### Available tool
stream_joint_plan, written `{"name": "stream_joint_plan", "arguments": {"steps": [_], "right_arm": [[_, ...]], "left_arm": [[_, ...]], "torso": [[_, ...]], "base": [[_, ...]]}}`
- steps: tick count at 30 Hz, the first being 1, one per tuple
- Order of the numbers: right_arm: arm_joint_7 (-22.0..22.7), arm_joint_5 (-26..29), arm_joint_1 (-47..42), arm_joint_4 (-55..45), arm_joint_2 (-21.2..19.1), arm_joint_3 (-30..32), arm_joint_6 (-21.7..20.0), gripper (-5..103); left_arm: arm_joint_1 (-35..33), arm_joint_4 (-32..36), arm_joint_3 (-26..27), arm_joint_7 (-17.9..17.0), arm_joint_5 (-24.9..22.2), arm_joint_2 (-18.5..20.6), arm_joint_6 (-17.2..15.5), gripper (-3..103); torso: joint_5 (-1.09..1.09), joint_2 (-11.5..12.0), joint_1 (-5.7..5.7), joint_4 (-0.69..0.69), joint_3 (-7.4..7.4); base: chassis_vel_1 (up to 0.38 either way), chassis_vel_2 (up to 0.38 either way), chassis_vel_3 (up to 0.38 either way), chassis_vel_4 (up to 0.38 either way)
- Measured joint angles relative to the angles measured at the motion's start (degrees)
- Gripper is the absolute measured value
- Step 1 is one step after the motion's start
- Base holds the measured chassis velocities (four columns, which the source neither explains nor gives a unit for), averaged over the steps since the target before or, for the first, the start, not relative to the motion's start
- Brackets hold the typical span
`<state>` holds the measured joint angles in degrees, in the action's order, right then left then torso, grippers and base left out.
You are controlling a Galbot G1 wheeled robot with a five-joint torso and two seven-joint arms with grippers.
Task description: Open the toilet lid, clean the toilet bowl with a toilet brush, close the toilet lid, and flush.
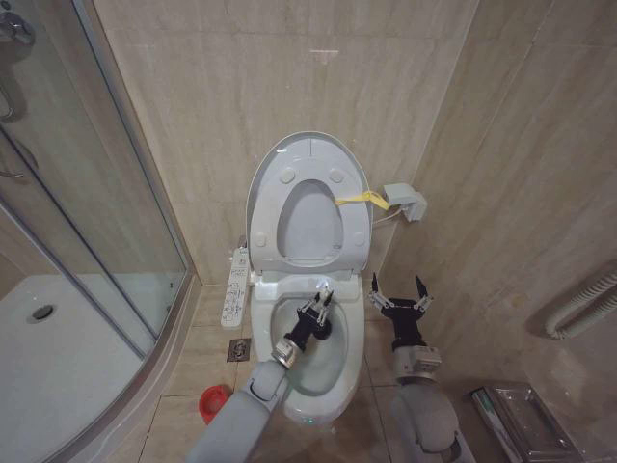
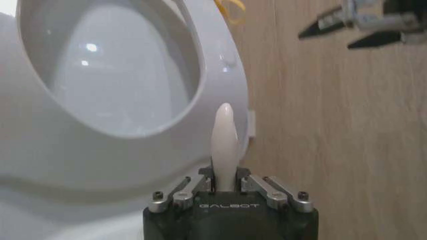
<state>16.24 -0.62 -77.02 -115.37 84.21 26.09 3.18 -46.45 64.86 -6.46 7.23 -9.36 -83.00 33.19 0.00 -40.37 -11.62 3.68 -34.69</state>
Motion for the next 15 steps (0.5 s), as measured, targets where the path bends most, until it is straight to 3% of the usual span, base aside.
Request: {"name": "stream_joint_plan", "arguments": {"steps": [6, 15], "right_arm": [[-0.03, 0.0, 0.0, 0.0, 0.0, -0.02, 0.0, 100], [0.0, 0.0, 0.0, 0.0, 0.0, 0.0, 0.0, 100]], "left_arm": [[0.7, -6.9, 1.91, 0.25, 2.05, -0.22, 1.96, 19], [0.8, -3.2, 1.95, -0.09, 1.28, 0.07, 2.29, 19]], "torso": [[0.01, 0.0, 0.0, -0.02, 0.0], [-0.01, 0.0, -0.01, 0.0, -0.01]], "base": [[0.0, 0.0, 0.0, 0.0], [0.0, 0.0, 0.0, 0.0]]}}
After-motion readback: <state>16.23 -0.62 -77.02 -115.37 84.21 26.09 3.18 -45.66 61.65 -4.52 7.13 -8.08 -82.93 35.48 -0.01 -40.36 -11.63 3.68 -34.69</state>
